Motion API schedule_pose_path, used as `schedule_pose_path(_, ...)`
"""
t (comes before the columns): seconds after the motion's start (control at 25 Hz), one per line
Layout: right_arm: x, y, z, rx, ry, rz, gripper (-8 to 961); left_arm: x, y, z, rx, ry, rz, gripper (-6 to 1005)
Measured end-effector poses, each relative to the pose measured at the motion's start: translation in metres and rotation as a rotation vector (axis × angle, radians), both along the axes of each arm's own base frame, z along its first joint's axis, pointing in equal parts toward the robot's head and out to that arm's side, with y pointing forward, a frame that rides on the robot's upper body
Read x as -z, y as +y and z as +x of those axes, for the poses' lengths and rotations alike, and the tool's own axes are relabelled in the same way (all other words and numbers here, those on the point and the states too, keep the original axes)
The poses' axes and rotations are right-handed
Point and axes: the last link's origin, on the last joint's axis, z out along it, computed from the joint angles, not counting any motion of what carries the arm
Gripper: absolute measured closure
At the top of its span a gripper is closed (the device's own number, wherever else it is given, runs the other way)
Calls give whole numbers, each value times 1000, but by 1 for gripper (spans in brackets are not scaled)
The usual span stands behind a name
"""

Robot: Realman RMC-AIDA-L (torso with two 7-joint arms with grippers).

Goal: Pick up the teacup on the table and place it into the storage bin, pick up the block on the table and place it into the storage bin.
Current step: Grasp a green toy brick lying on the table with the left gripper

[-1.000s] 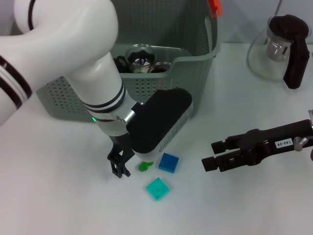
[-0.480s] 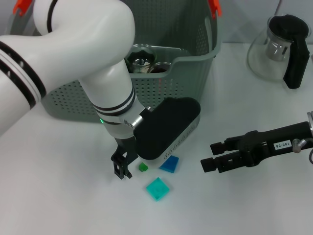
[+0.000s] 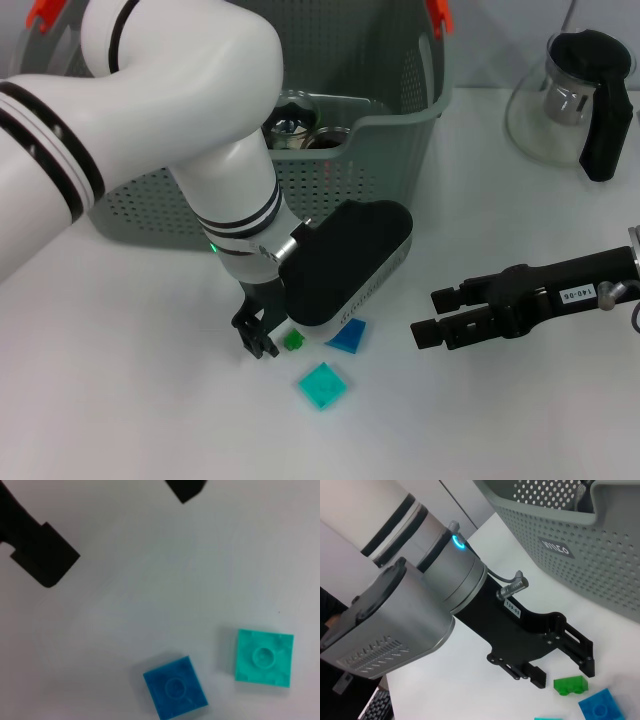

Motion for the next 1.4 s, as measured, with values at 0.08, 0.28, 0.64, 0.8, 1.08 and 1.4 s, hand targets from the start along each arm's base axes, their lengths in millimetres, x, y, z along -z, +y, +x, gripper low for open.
schedule_pose_path(0.08,0,0,0,0,0,0,38,0,0,0,0,1,0,193)
schedule_pose_path(0.28,0,0,0,-1,-1,3,37,1,0,-2,-2,10,-5,335)
schedule_pose_path(0.64,1,0,1,-4,0,3,37,5,-1,-2,-3,9,-12,429)
schedule_pose_path(0.8,1,0,1,-2,0,1,37,7,-3,-2,-1,10,-21,431)
schedule_pose_path(1.08,2,0,2,1,0,2,38,7,-3,-2,-8,11,-17,430)
schedule_pose_path(1.4,2,0,2,-1,0,3,37,8,-2,-1,-21,6,8,558)
